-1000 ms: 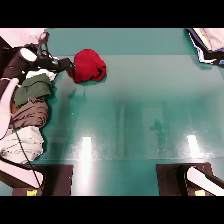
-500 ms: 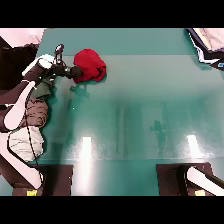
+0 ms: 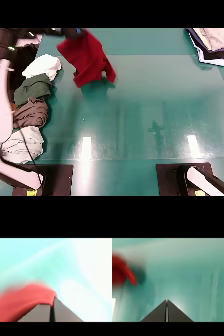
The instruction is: Fold the shirts.
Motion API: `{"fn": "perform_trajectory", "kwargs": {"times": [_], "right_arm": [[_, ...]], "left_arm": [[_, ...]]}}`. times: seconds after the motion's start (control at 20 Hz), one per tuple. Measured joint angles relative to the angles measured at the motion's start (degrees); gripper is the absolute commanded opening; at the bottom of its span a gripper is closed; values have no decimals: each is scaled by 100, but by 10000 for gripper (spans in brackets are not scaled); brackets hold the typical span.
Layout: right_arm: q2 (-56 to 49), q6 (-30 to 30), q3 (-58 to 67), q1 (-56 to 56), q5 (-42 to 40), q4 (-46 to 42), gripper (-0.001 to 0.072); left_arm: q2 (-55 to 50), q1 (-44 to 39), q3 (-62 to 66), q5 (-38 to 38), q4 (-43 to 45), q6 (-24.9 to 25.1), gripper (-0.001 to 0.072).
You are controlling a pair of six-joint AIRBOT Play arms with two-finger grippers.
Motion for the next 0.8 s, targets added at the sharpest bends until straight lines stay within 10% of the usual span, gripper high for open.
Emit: {"fn": "perform_trajectory", "kwargs": {"times": [0.8], "right_arm": [[627,-4,0,0,-885,63,19]], "left_arm": [[2096,-1005,-2406,-739,-92,7,54]]}}
